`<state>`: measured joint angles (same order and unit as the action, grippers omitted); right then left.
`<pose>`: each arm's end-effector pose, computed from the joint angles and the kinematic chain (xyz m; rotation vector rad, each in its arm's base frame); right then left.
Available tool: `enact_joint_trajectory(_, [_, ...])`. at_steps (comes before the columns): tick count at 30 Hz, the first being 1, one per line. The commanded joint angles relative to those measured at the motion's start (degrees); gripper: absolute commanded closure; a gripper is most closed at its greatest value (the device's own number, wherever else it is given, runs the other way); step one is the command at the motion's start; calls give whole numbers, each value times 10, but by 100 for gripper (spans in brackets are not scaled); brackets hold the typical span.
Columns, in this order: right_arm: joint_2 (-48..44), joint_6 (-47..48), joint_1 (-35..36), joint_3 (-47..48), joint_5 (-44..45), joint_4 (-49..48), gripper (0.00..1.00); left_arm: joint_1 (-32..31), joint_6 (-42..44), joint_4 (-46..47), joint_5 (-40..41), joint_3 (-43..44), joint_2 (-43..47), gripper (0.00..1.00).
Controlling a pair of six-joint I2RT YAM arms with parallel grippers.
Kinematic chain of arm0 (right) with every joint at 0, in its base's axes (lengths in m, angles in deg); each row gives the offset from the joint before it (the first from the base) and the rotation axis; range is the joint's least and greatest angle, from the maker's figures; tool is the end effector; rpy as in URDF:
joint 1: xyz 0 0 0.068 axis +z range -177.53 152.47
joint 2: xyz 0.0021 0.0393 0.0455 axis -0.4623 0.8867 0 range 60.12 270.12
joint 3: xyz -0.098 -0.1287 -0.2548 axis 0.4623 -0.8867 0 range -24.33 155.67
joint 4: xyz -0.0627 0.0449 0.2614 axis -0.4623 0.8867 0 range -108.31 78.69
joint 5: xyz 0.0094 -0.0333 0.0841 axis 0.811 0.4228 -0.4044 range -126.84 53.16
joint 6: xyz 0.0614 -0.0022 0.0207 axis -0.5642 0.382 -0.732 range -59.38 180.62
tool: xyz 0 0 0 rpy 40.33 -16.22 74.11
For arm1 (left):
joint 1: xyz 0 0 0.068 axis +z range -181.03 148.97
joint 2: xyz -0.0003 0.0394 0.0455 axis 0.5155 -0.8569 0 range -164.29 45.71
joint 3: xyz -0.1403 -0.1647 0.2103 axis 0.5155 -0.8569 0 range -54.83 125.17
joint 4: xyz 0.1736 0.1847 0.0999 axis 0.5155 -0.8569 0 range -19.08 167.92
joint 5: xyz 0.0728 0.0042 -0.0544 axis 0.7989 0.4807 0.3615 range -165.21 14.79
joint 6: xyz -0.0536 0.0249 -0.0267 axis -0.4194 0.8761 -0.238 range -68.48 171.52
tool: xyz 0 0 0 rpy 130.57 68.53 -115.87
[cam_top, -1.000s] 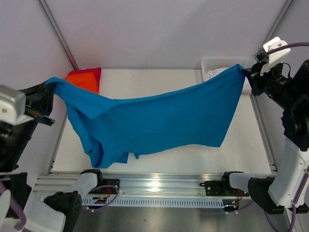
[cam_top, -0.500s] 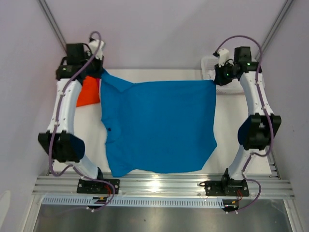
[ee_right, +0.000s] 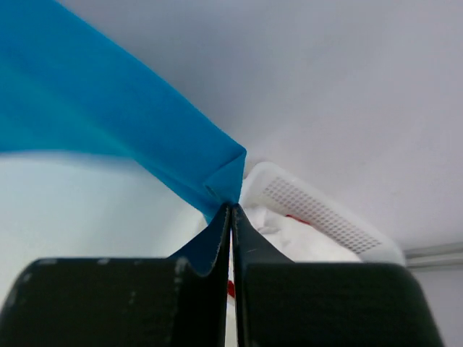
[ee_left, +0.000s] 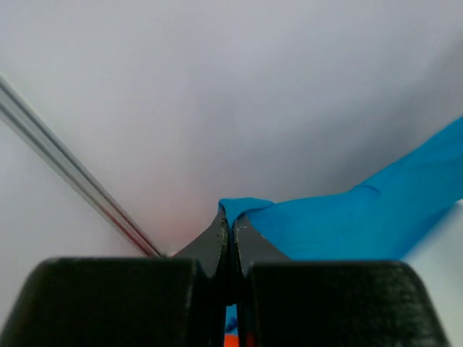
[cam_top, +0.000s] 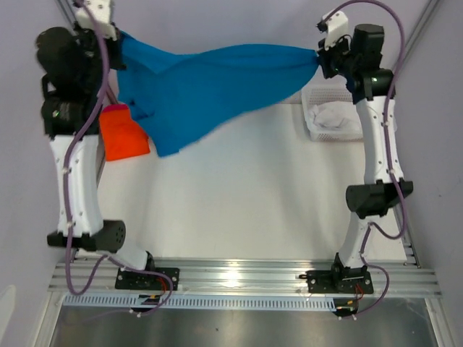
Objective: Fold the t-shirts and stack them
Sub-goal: Flatten the tshirt out
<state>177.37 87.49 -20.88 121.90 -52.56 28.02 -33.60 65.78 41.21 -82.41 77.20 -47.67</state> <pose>0.4626 0.0678 0.5150 -0.7145 1.7193 0.0127 0.3241 -0.0209 0.6181 0.3233 1.5033 0.0657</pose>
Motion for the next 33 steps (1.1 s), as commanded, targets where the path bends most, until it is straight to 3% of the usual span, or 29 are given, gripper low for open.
enact_joint_trajectory(1, [-112,-28,-12,-58,23,-83,100,-6,-34,45,-7,-3,90,100])
enact_joint_trajectory(7, [-187,-33,-20,-110,13,-78,100,-24,-21,42,-8,-63,166,100])
enact_joint_trajectory(11, [-228,-38,-32,-200,3,-80,100,-26,-24,26,-32,-154,194,100])
enact_joint_trajectory(15, [-312,-46,-61,-314,-30,-89,100,-26,-13,28,-33,-273,288,100])
enact_joint_trajectory(18, [-390,-45,-104,-354,-46,-82,100,-26,3,4,-26,-301,360,100])
enact_joint_trajectory(21, [-440,-60,-174,-321,-90,-55,100,-26,11,-27,-13,-288,404,100])
enact_joint_trajectory(29, [-447,-106,-209,-156,-163,35,100,-27,-6,-172,-39,34,363,100])
enact_joint_trajectory(33, [-451,-118,-209,-116,-165,72,100,-27,-24,-207,-63,14,363,100])
